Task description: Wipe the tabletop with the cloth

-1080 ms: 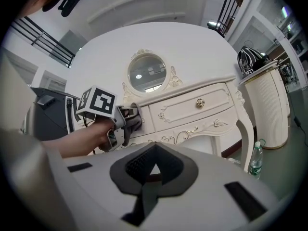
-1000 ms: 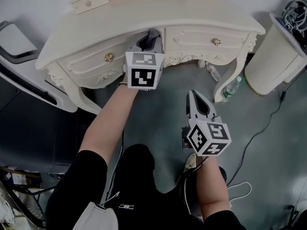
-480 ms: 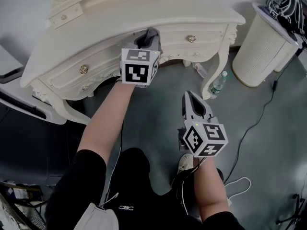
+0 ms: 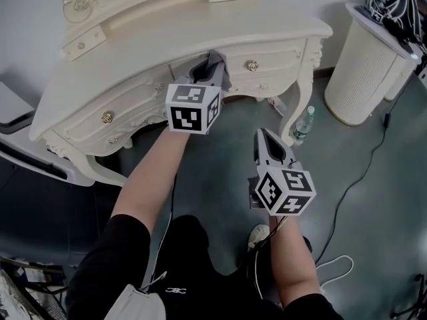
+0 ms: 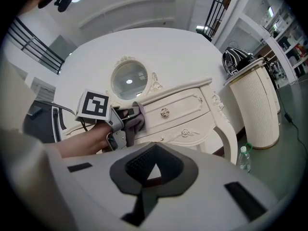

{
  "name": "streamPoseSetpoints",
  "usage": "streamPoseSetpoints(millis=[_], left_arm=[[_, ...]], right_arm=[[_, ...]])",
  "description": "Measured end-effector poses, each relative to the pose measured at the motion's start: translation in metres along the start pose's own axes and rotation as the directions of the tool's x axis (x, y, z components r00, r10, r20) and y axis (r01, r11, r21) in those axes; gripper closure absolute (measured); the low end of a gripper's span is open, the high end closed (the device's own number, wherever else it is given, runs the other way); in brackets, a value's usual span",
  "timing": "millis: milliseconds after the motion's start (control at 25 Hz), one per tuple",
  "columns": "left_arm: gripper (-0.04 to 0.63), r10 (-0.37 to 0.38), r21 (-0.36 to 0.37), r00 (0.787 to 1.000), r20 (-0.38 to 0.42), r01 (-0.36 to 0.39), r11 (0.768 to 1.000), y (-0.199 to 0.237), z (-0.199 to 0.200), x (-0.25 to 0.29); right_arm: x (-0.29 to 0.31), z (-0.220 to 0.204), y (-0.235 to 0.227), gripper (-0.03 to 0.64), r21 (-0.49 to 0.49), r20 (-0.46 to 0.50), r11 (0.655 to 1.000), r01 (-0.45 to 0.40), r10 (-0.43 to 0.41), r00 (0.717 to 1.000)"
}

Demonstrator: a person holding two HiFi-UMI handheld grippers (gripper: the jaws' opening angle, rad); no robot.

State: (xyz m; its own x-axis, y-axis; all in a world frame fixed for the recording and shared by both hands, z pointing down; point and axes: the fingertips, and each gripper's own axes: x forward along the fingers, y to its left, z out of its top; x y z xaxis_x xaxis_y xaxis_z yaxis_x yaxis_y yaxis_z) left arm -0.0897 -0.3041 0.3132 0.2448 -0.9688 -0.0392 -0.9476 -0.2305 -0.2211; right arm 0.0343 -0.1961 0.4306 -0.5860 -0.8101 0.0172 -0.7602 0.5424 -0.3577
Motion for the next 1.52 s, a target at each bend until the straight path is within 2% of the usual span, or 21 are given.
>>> streamPoseSetpoints(millis=[200, 360, 480, 760, 920, 1000, 1200, 1360, 1520], left_arm=[[0.531, -0.049, 0.028, 0.999, 0.022, 0.048, 0.998, -0.030, 0.006, 0.030], [0.531, -0.088, 0.042, 0.996, -0.021, 0.089, 0.995, -0.057, 0.009, 0.052], [0.532, -0.105, 0.014, 0.993, -0.056, 0.106, 0.994, -0.072, 0.012, 0.065], [0.531, -0.028, 0.029, 0.994, -0.107, 0.031, 0.999, -0.080, 0.013, 0.074], [0.532, -0.010, 0.006, 0.990, -0.138, 0.011, 1.000, -0.085, 0.015, 0.076], [0.532, 0.005, -0.010, 0.991, -0.134, -0.006, 1.000, -0.086, 0.016, 0.078], [0.532, 0.042, 0.007, 0.991, -0.127, -0.041, 0.999, -0.093, 0.017, 0.083], [0.532, 0.064, 0.037, 0.995, -0.081, -0.062, 0.997, -0.110, 0.023, 0.096], [0.532, 0.023, 0.041, 0.998, -0.058, -0.020, 0.999, -0.130, 0.026, 0.115]], right_arm=[[0.006, -0.001, -0.010, 0.614, 0.004, 0.001, 1.000, 0.000, 0.000, 1.000], [0.008, -0.004, -0.024, 0.614, -0.003, -0.007, 1.000, 0.008, -0.008, 1.000], [0.009, -0.003, -0.036, 0.614, 0.006, -0.010, 1.000, 0.013, -0.013, 1.000], [0.020, -0.014, -0.055, 0.614, 0.013, -0.040, 1.000, -0.004, 0.004, 0.999], [0.025, -0.013, -0.065, 0.614, 0.018, -0.037, 1.000, -0.019, 0.019, 0.999], [0.027, -0.012, -0.075, 0.614, 0.015, -0.030, 1.000, -0.013, 0.013, 0.999], [0.034, -0.016, -0.103, 0.614, 0.046, -0.035, 0.999, 0.025, -0.023, 0.999], [0.038, -0.014, -0.112, 0.614, 0.080, -0.017, 0.996, 0.034, -0.033, 0.999], [0.043, -0.018, -0.107, 0.614, 0.049, -0.024, 0.999, 0.016, -0.015, 1.000]])
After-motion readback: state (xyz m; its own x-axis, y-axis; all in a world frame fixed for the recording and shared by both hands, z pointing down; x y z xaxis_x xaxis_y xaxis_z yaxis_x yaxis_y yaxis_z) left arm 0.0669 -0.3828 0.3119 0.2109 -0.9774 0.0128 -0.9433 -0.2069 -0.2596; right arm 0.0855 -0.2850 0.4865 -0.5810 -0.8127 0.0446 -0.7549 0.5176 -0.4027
